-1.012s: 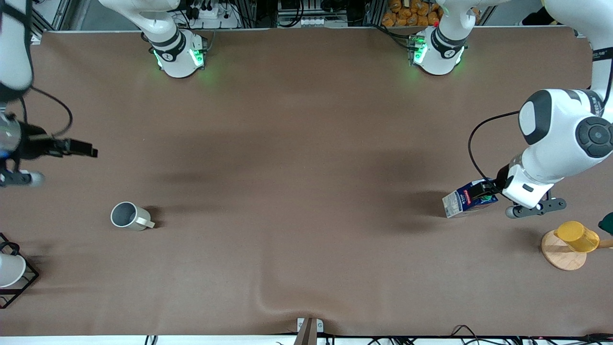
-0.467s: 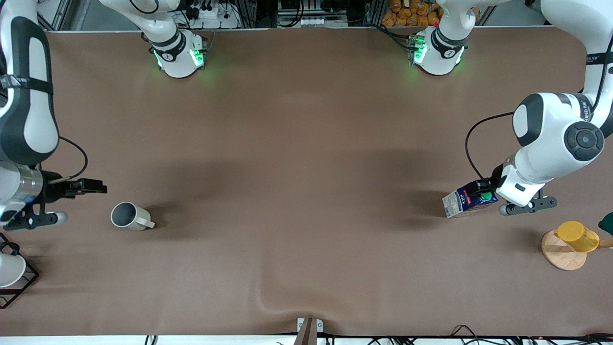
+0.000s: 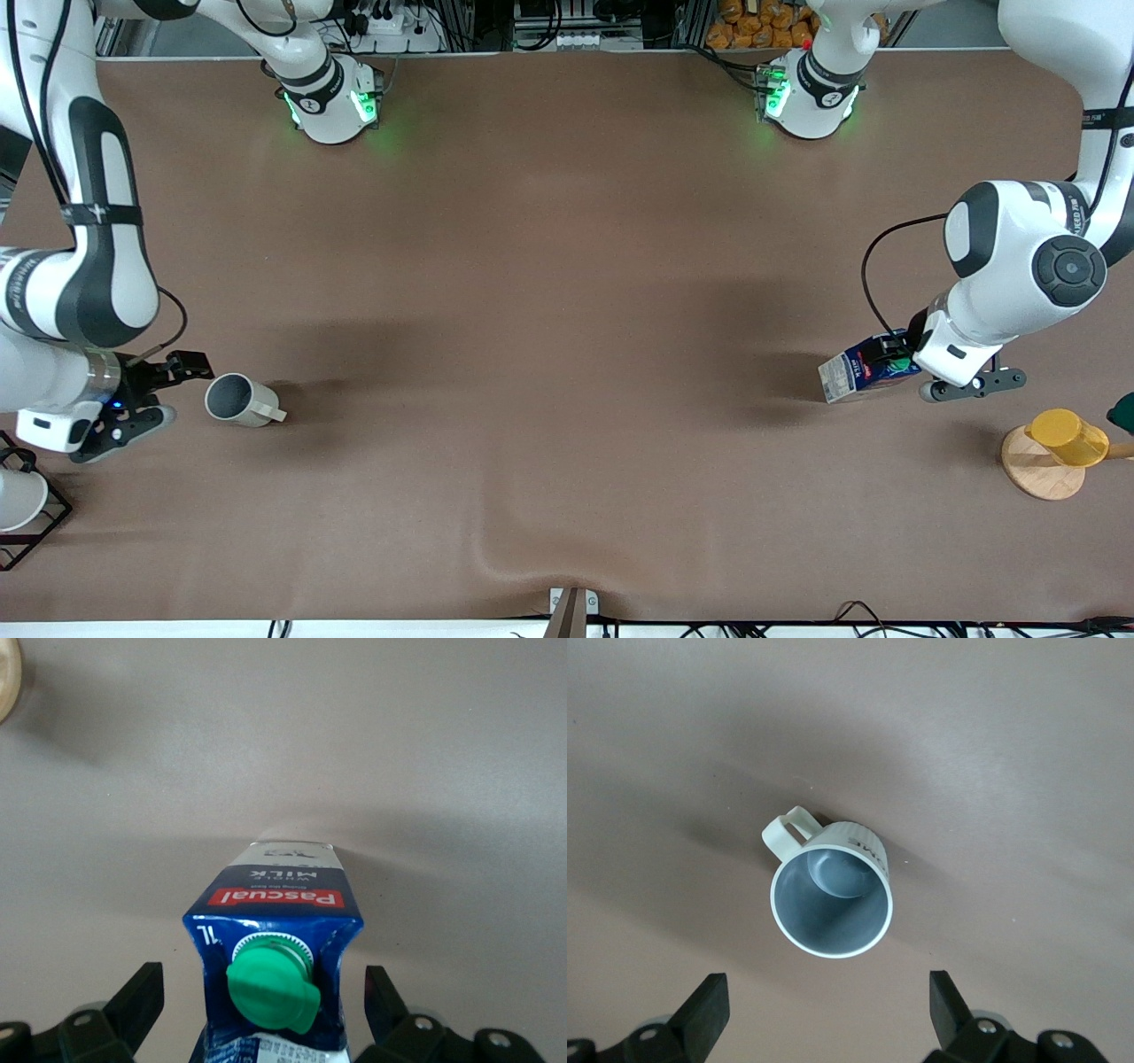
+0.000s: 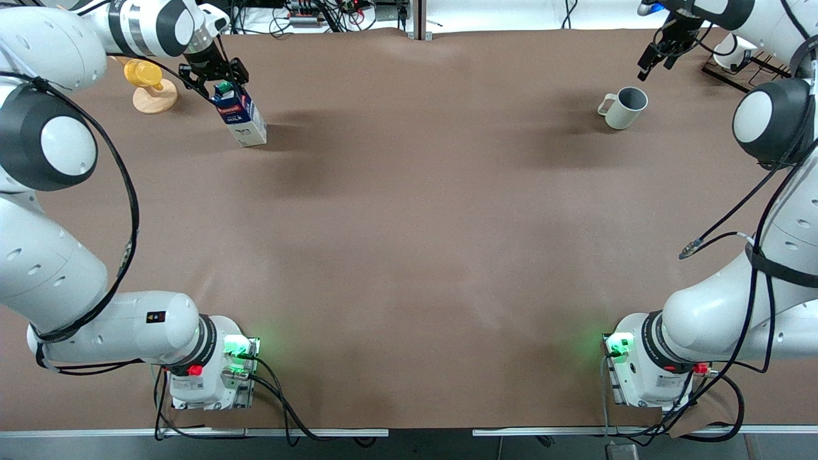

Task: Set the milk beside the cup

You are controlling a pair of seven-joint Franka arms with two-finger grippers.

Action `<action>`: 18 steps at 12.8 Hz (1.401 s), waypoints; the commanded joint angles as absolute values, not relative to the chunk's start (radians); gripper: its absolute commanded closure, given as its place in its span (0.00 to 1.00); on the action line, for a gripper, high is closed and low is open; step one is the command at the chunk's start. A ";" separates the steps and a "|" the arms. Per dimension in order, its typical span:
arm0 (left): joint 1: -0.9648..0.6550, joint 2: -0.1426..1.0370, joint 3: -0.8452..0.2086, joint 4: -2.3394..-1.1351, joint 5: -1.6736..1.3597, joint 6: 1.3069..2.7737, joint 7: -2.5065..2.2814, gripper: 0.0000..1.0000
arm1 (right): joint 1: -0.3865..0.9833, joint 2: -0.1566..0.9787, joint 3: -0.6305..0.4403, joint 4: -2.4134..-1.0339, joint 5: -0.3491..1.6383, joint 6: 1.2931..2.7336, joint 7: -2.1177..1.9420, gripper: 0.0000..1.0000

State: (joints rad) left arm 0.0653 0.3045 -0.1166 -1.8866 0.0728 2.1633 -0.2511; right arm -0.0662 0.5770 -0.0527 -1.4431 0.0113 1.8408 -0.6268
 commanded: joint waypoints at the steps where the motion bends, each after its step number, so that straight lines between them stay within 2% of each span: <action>1: 0.074 0.321 -0.120 -1.864 0.097 2.168 -0.242 0.15 | -0.081 0.636 -0.051 -1.419 -0.006 1.859 -0.740 0.00; 2: 0.074 0.324 -0.120 -1.861 0.097 2.168 -0.241 0.26 | -0.096 0.655 -0.051 -1.420 -0.006 1.906 -0.793 0.00; 3: 0.072 0.324 -0.120 -1.861 0.097 2.168 -0.242 0.30 | -0.097 0.661 -0.051 -1.420 -0.008 1.937 -0.837 0.00; 4: 0.069 0.325 -0.120 -1.858 0.097 2.169 -0.239 0.41 | -0.097 0.672 -0.051 -1.420 -0.012 1.947 -0.874 0.00; 7: 0.069 0.336 -0.120 -1.842 0.098 2.166 -0.233 0.49 | -0.104 0.725 -0.049 -1.420 0.000 1.986 -0.891 0.00; 9: 0.063 0.325 -0.121 -1.839 0.106 2.154 -0.235 0.49 | -0.095 0.736 -0.049 -1.427 0.014 2.009 -0.885 0.00; 10: 0.063 0.315 -0.126 -1.833 0.106 2.151 -0.235 0.48 | -0.095 0.750 -0.049 -1.427 0.015 2.011 -0.893 0.32; 11: 0.063 0.304 -0.130 -1.829 0.106 2.134 -0.235 0.48 | -0.101 0.752 -0.049 -1.427 0.015 2.010 -0.906 0.99; 18: 0.063 0.295 -0.195 -1.707 0.107 1.991 -0.249 0.47 | -0.094 0.741 -0.045 -1.417 0.020 1.994 -0.913 1.00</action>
